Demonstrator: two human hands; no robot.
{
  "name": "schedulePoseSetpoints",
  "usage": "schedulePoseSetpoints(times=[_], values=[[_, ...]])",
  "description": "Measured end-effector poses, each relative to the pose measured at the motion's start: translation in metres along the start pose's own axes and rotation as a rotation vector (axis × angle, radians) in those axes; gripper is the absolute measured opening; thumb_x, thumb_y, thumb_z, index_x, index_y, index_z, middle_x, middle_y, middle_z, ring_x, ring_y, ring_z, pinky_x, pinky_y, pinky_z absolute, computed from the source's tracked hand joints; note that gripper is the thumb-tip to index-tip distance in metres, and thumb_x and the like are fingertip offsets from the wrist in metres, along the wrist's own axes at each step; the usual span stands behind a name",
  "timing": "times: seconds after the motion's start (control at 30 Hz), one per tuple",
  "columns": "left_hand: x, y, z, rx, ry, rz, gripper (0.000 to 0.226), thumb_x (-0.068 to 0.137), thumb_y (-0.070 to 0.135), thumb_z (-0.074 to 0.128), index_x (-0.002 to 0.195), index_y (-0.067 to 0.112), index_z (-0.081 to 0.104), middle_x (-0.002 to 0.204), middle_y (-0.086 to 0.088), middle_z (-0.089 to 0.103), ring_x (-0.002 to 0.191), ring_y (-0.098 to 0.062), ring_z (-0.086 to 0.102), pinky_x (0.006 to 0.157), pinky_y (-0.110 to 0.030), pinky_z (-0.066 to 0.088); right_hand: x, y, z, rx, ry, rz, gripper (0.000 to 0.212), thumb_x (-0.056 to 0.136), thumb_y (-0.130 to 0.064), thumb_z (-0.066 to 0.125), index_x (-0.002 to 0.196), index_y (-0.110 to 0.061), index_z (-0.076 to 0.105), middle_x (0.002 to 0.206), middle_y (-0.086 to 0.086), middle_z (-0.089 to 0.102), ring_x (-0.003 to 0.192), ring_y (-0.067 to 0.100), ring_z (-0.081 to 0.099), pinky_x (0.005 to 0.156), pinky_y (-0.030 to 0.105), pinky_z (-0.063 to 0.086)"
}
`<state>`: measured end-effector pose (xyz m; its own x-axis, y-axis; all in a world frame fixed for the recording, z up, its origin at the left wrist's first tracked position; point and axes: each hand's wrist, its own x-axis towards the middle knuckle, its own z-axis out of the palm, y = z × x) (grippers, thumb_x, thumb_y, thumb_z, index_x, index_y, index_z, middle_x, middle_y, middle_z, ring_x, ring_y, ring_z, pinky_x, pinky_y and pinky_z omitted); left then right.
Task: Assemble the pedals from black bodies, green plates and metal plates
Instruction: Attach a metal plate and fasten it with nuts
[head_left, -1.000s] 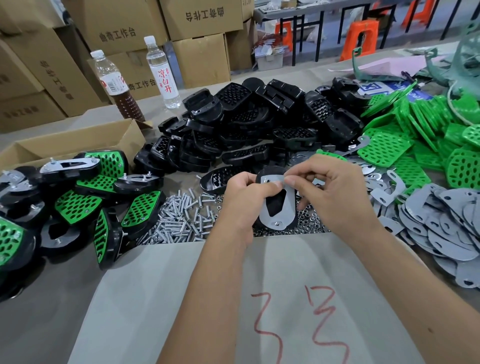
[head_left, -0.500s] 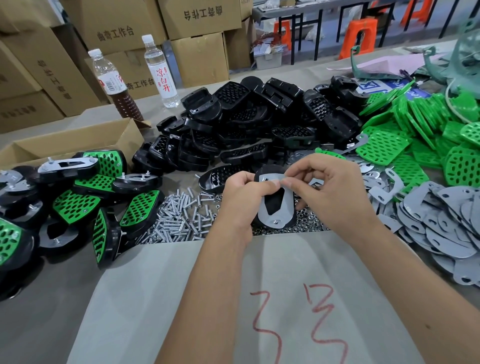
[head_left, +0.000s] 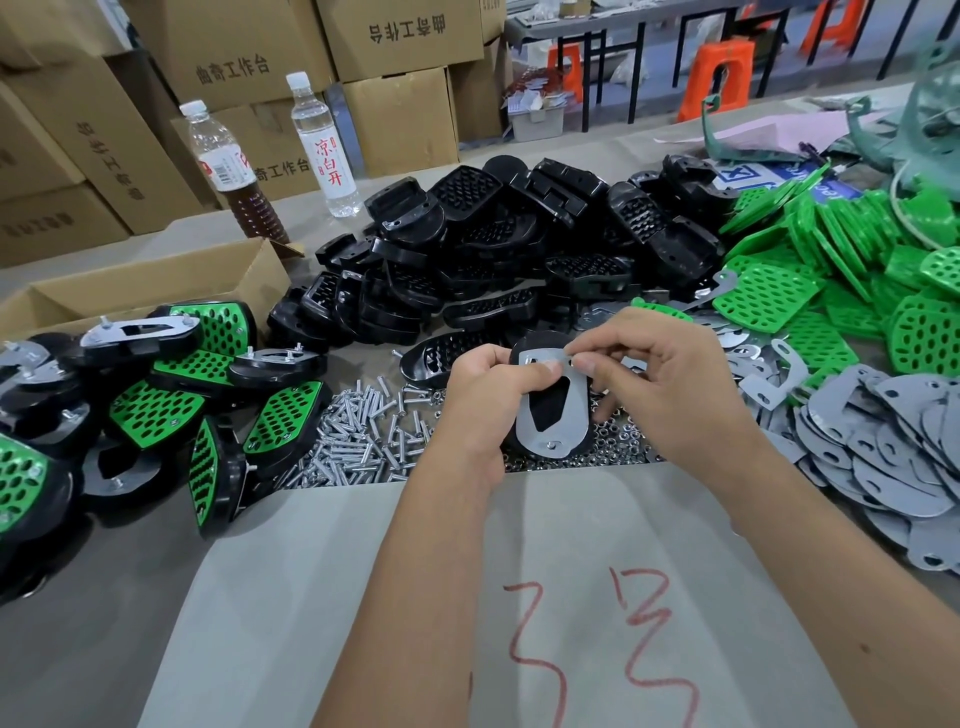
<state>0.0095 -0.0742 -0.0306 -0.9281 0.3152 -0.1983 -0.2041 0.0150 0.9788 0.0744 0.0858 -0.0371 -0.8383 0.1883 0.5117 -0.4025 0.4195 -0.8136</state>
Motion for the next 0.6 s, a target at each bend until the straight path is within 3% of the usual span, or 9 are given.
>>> schedulePoseSetpoints(times=[0.3, 0.47, 0.53, 0.6], values=[[-0.0020, 0.0013, 0.0007, -0.020, -0.014, -0.007, 0.020, 0.084, 0.010, 0.080, 0.084, 0.013, 0.060, 0.078, -0.003, 0.072, 0.075, -0.024, 0.067, 0.069, -0.036, 0.052, -0.0023, -0.0022, 0.0020, -0.029, 0.061, 0.020, 0.013, 0.087, -0.006, 0.082, 0.086, -0.018, 0.079, 0.078, -0.008, 0.061, 0.068, 0.018, 0.062, 0.046, 0.032, 0.059], [-0.0046, 0.0031, 0.0020, -0.002, -0.025, 0.010, 0.029, 0.061, 0.024, 0.079, 0.081, 0.015, 0.060, 0.079, -0.003, 0.073, 0.077, -0.023, 0.069, 0.072, -0.038, 0.054, -0.0024, -0.0022, 0.0023, -0.108, 0.098, -0.005, 0.015, 0.085, -0.013, 0.085, 0.081, -0.019, 0.073, 0.073, -0.008, 0.062, 0.062, 0.020, 0.062, 0.044, 0.041, 0.057], [-0.0044, 0.0031, 0.0022, 0.000, -0.026, 0.011, 0.029, 0.061, 0.024, 0.078, 0.082, 0.015, 0.061, 0.079, -0.003, 0.073, 0.076, -0.022, 0.069, 0.072, -0.037, 0.054, -0.0019, -0.0012, 0.0021, -0.119, 0.089, -0.012, 0.012, 0.085, -0.014, 0.085, 0.088, -0.020, 0.075, 0.074, -0.009, 0.060, 0.067, 0.022, 0.061, 0.045, 0.046, 0.057], [-0.0041, 0.0023, 0.0021, -0.002, -0.028, 0.010, 0.028, 0.064, 0.023, 0.079, 0.084, 0.014, 0.061, 0.079, -0.002, 0.073, 0.077, -0.022, 0.068, 0.073, -0.037, 0.053, -0.0015, -0.0006, 0.0031, -0.096, 0.068, -0.013, 0.014, 0.088, -0.012, 0.083, 0.097, -0.021, 0.080, 0.079, -0.003, 0.058, 0.069, 0.020, 0.059, 0.044, 0.041, 0.058]])
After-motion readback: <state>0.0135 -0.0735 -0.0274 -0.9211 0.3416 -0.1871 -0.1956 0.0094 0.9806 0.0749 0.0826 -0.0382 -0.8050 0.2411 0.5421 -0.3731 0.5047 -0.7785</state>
